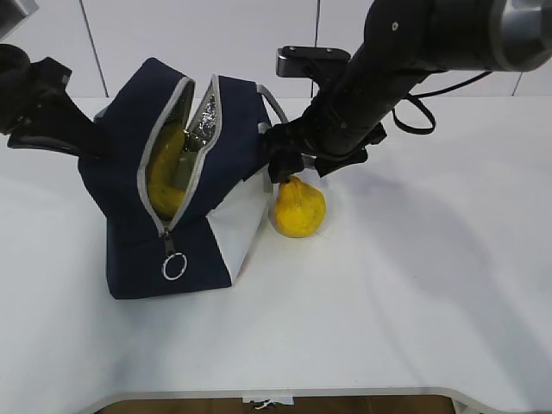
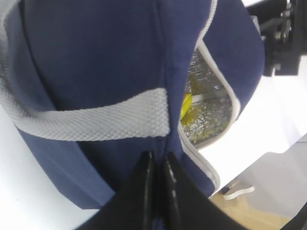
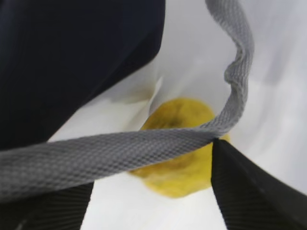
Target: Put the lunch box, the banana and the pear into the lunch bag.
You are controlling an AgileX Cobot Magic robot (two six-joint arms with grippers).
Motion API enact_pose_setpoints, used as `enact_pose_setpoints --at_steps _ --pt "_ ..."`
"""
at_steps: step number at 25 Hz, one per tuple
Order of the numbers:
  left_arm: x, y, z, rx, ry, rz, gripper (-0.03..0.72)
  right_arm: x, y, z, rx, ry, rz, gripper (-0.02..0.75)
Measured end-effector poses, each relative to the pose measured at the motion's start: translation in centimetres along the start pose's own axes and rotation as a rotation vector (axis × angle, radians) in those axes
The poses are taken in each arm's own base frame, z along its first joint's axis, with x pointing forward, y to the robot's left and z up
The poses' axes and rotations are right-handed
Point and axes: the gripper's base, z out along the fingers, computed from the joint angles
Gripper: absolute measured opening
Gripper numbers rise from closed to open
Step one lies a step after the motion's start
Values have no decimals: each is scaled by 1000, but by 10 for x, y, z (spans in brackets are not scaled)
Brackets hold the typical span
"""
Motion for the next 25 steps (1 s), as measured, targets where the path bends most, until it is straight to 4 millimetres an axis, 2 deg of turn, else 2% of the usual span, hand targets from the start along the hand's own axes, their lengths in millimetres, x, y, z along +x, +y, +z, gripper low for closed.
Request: enact_pose_setpoints --at_steps 11,21,25 --pt "0 0 0 2 3 0 -2 -5 -5 21 24 14 -24 574" --pt "1 0 0 -5 10 6 -2 -1 -6 23 31 83 -40 572" --pt "1 1 0 -6 11 7 -2 0 -8 23 49 99 -58 454"
